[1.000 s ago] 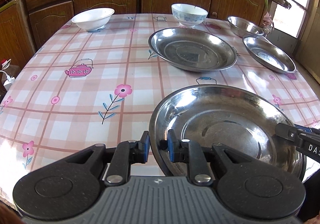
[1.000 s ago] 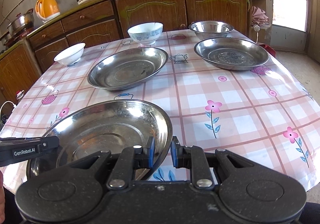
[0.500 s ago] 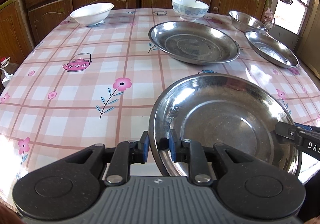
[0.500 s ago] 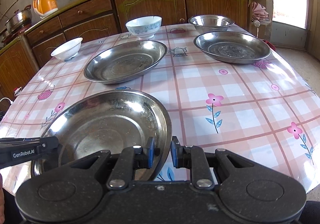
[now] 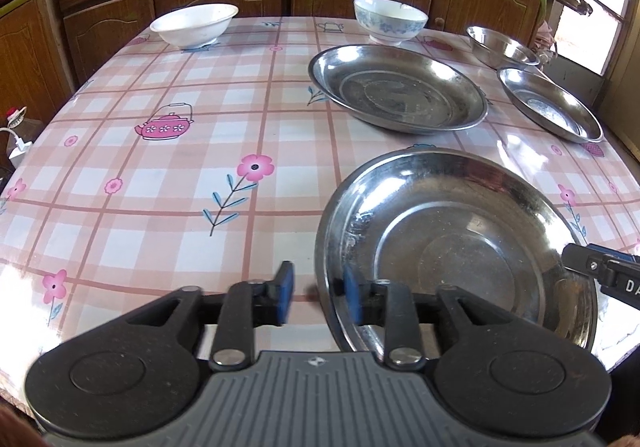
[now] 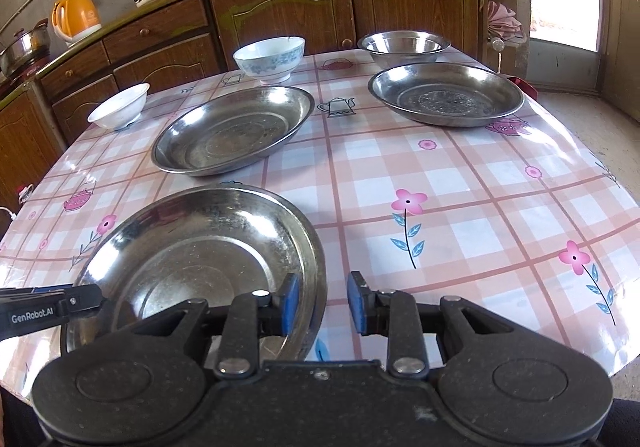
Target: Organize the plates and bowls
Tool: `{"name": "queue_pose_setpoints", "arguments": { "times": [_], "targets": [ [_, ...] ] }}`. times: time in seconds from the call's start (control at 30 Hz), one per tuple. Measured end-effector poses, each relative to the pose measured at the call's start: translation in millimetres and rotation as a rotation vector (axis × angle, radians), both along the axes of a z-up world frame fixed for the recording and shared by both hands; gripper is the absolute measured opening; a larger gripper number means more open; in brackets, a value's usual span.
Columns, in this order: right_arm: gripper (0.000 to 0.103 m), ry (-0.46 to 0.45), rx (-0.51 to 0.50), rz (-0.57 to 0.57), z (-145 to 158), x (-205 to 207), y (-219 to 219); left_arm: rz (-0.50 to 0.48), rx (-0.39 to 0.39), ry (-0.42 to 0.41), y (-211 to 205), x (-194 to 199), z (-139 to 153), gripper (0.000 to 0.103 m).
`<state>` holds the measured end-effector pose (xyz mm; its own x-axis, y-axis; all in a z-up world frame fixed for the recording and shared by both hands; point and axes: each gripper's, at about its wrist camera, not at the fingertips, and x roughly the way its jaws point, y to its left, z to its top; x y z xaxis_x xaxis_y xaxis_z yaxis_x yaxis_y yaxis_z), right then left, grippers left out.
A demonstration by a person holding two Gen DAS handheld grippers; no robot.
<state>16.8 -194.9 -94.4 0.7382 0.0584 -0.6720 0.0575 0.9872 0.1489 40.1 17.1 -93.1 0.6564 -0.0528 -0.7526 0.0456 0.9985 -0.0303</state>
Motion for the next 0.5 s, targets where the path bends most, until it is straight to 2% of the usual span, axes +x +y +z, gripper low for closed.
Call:
{"name": "queue_pose_setpoints", "arguments": {
  "times": [0.03,0.1,0.13,0.23,0.37,0.5],
  "targets": [
    [0.040,-0.004,0.001,-0.003,1,-1,-1,0.009,0.001,-0.007,1,-1,1,0.049],
    [0.043,-0.015,-0.001,-0.010,4,-2,-3,0.020,0.001,-0.017,3,-2,5,0.051],
    [0.046,-0.020,-0.001,-0.014,6,-3,-3,0.025,0.002,-0.019,3,-2,7,0.057],
    [0.055,-0.033,0.001,-0.025,11,-4,-5,0.045,0.005,-0.038,6,-3,13,0.065],
    [0.065,-0.061,0.000,-0.034,20,-6,-8,0.055,0.012,-0.052,6,-3,23,0.071],
    [0.069,-0.081,0.007,-0.044,27,-7,-12,0.049,0.010,-0.061,3,-3,32,0.075]
  ]
}}
